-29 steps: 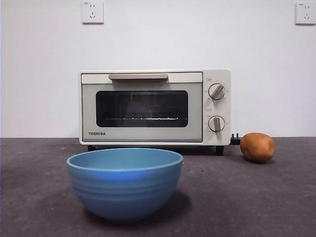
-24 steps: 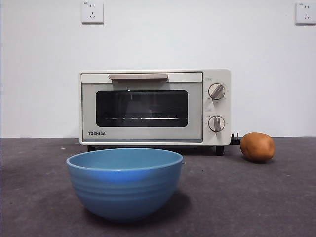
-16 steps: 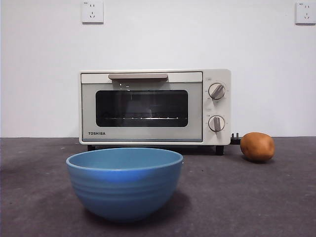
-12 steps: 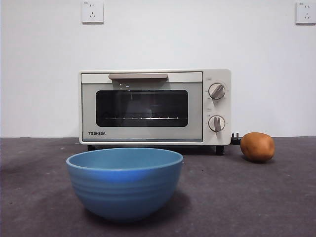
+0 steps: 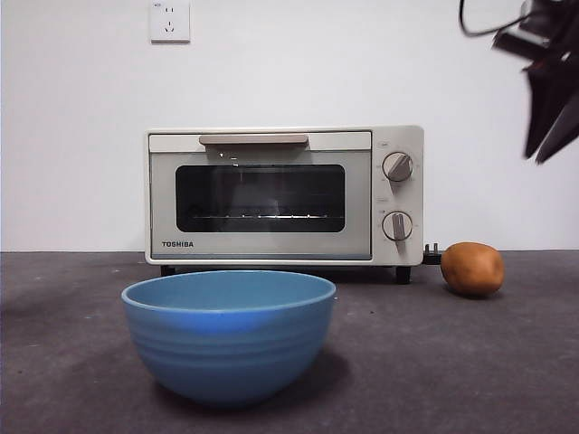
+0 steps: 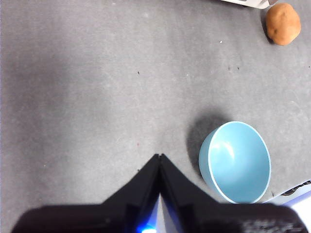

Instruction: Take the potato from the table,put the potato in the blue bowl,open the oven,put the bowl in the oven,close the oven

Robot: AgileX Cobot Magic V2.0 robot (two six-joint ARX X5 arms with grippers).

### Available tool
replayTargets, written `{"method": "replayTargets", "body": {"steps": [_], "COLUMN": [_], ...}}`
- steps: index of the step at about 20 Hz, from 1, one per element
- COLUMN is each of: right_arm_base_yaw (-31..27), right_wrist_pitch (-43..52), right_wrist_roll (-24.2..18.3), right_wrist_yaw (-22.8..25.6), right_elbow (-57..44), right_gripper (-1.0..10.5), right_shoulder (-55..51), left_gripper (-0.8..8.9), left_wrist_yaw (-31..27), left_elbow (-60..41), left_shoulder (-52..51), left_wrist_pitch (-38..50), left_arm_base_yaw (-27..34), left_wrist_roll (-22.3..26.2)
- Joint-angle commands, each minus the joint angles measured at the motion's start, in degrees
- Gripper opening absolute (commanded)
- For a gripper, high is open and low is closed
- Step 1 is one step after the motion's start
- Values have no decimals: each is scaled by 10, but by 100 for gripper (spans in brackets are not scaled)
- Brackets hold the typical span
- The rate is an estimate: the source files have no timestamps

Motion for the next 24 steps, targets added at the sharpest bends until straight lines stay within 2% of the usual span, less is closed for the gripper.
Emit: {"method": "replayTargets", "body": {"steps": [1, 4, 6, 19, 24], "right_arm_base_yaw": [10, 21, 26, 46, 63], "right_wrist_pitch": [29, 71, 96, 167, 197], "right_wrist_roll": [-5, -5, -6, -10, -10], "right_wrist_yaw": [-3, 0, 8, 49, 83], "right_elbow": [2, 2, 2, 2, 2], "right_gripper": [351, 652, 762, 760, 760], "right_shoulder": [30, 61, 74, 155, 186], "left_gripper": [-5, -5, -5, -5, -5], "left_wrist_yaw": [2, 2, 2, 2, 2], "left_elbow": [2, 2, 2, 2, 2], "left_shoulder": [1, 1, 1, 1, 1], "left_wrist_pitch": [3, 3, 3, 7, 7], "left_arm_base_yaw": [1, 1, 1, 1, 1], "left_wrist_roll": [8, 8, 8, 8, 8]}}
